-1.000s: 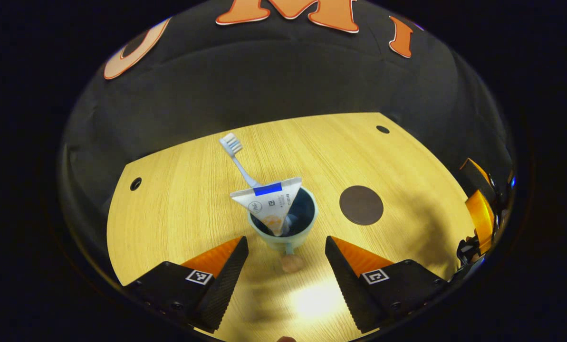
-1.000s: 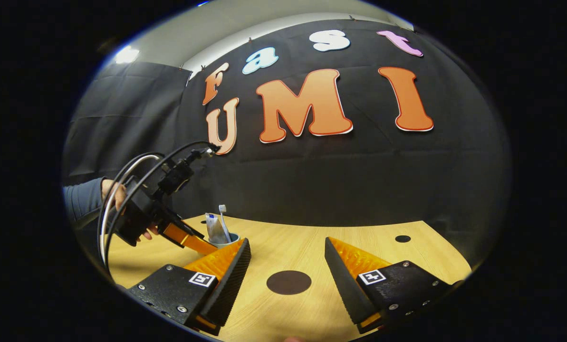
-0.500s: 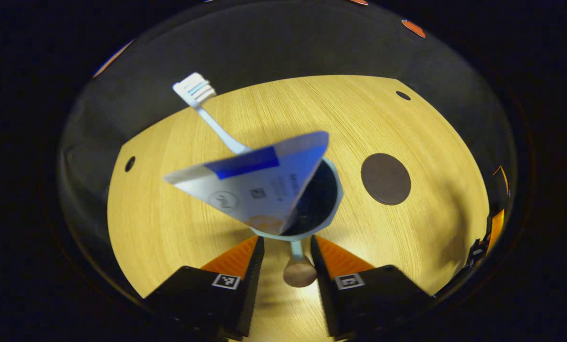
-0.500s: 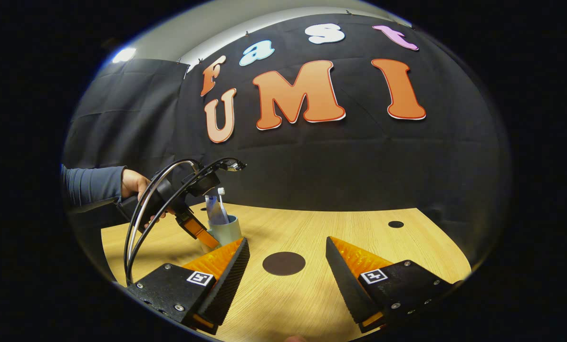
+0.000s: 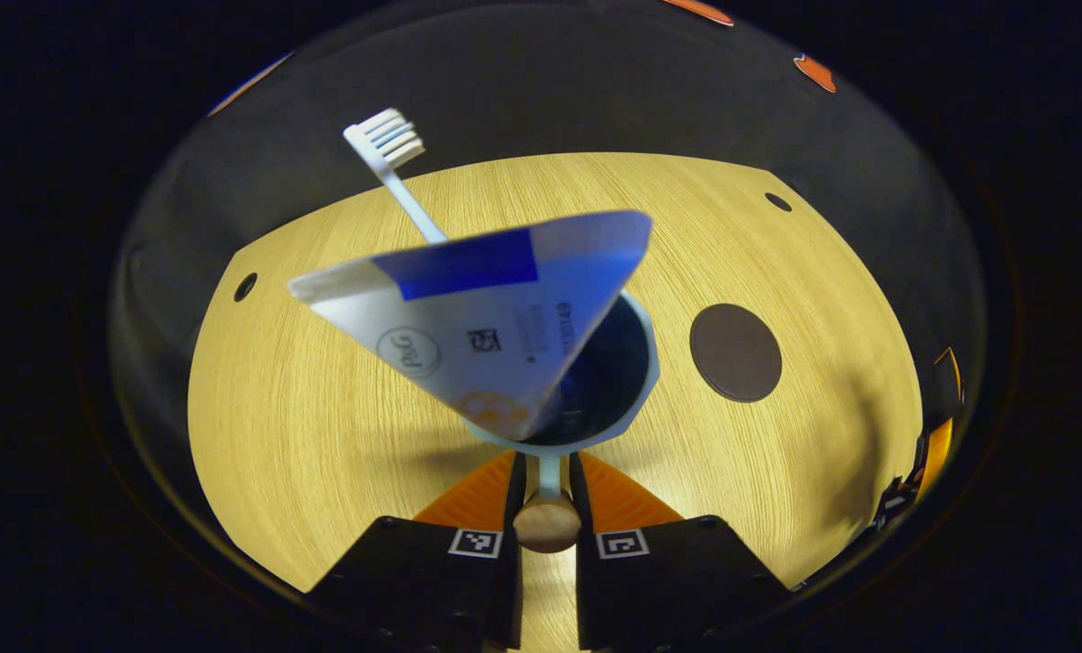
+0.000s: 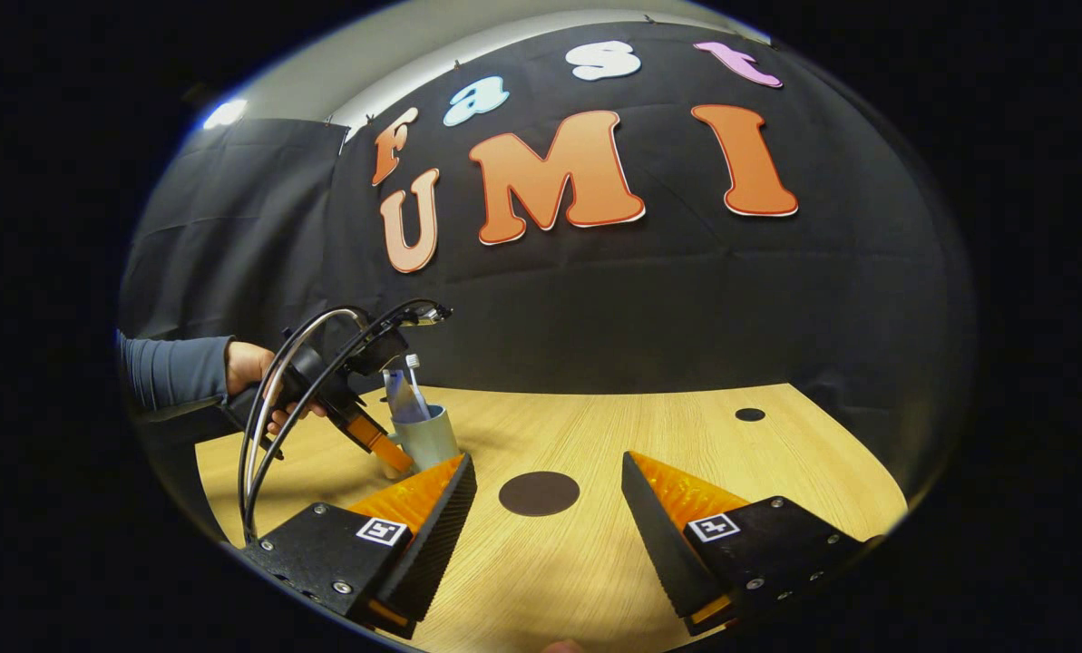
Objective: Put the toothbrush and toothpaste on the desktop into the cup, then pick up the cup and place it on the coaster on the desktop.
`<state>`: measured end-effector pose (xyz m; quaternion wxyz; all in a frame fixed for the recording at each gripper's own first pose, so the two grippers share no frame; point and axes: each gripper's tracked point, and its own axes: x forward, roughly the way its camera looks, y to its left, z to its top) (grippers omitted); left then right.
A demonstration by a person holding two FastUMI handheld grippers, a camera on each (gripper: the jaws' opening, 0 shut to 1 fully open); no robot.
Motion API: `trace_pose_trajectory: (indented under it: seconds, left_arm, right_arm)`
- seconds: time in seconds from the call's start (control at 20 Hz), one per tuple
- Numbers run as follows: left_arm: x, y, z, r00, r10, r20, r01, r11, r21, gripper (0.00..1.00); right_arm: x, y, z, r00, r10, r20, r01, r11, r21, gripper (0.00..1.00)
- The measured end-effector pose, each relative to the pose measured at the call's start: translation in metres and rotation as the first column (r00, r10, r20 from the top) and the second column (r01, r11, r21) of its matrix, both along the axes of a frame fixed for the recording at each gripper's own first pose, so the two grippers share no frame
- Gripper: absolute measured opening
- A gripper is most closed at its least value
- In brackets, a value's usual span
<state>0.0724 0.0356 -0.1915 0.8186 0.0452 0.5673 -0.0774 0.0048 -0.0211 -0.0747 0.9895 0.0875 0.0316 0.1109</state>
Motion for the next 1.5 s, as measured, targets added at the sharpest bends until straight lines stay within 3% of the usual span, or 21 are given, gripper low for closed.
trace_pose_trajectory:
  seconds: [0.25,0.5,0.65,0.95,1.05,1.1,1.5]
  left_arm:
    - [0.007,-0.006,0.008,0.999,-0.011,0.044,0.011,1.0,-0.006,0.23]
    - [0.019,-0.014,0.034,0.993,-0.066,0.096,0.069,0.997,-0.036,0.23]
    - [0.029,-0.017,0.046,0.989,-0.103,0.107,0.108,0.993,-0.048,0.23]
    - [0.063,-0.021,0.074,0.983,-0.15,0.104,0.157,0.985,-0.066,0.23]
    - [0.056,-0.021,0.064,0.982,-0.165,0.097,0.172,0.983,-0.065,0.23]
    - [0.061,-0.022,0.068,0.981,-0.171,0.093,0.178,0.982,-0.064,0.23]
    - [0.096,-0.017,0.092,0.976,-0.215,0.036,0.217,0.974,-0.061,0.23]
  right_arm:
    - [-0.005,-0.002,0.007,1.0,-0.006,0.018,0.006,1.0,-0.002,0.97]
    - [-0.011,-0.007,0.012,0.999,-0.019,0.027,0.019,1.0,-0.011,1.0]
    - [-0.019,-0.012,0.013,0.999,-0.034,0.028,0.034,0.999,-0.024,0.96]
    - [-0.032,-0.032,0.011,0.997,-0.073,0.027,0.073,0.997,-0.026,0.96]
    - [-0.036,-0.039,0.01,0.996,-0.088,0.028,0.089,0.996,-0.027,1.0]
    - [-0.038,-0.043,0.007,0.995,-0.095,0.026,0.096,0.995,-0.029,0.96]
    - [-0.051,-0.068,-0.007,0.99,-0.139,-0.008,0.139,0.99,-0.021,0.97]
